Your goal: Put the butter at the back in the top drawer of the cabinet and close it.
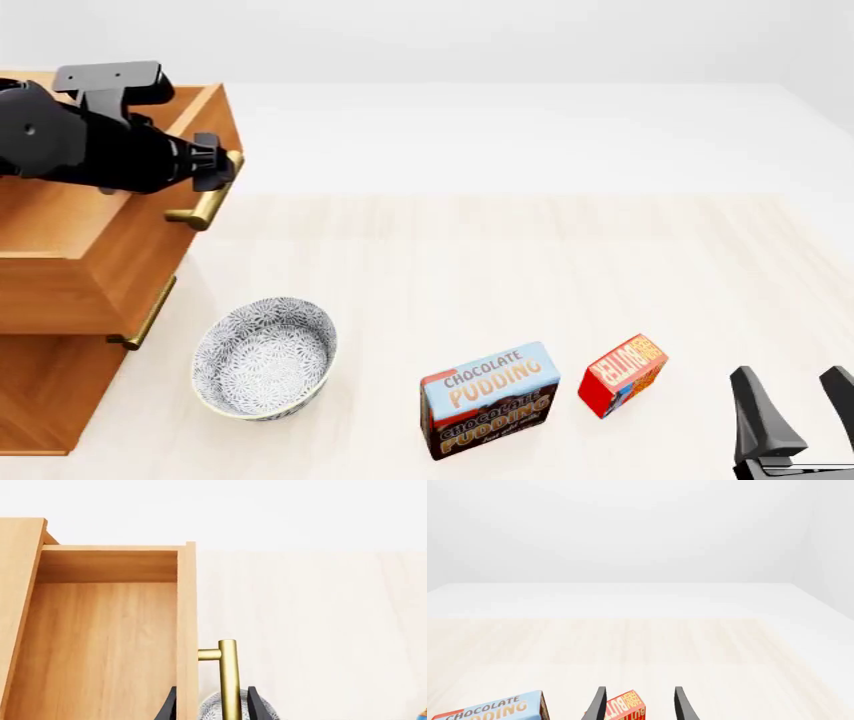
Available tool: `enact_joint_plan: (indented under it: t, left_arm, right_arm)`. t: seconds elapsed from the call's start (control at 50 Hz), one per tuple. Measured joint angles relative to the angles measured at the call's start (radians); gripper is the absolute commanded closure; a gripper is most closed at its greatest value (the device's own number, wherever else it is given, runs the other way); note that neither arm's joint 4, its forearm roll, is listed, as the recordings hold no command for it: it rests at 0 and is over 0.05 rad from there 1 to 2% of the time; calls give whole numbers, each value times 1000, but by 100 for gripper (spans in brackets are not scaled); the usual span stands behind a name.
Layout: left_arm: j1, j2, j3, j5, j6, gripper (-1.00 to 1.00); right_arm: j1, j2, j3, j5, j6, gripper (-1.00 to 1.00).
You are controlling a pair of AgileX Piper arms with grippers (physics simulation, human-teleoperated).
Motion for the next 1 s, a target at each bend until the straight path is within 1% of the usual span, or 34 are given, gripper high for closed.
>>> enact_joint_plan:
  t: [1.0]
  left_arm:
    - [-102, 2, -8, 18, -58, -100]
  right_arm:
    - [0, 0, 0, 0, 0, -100]
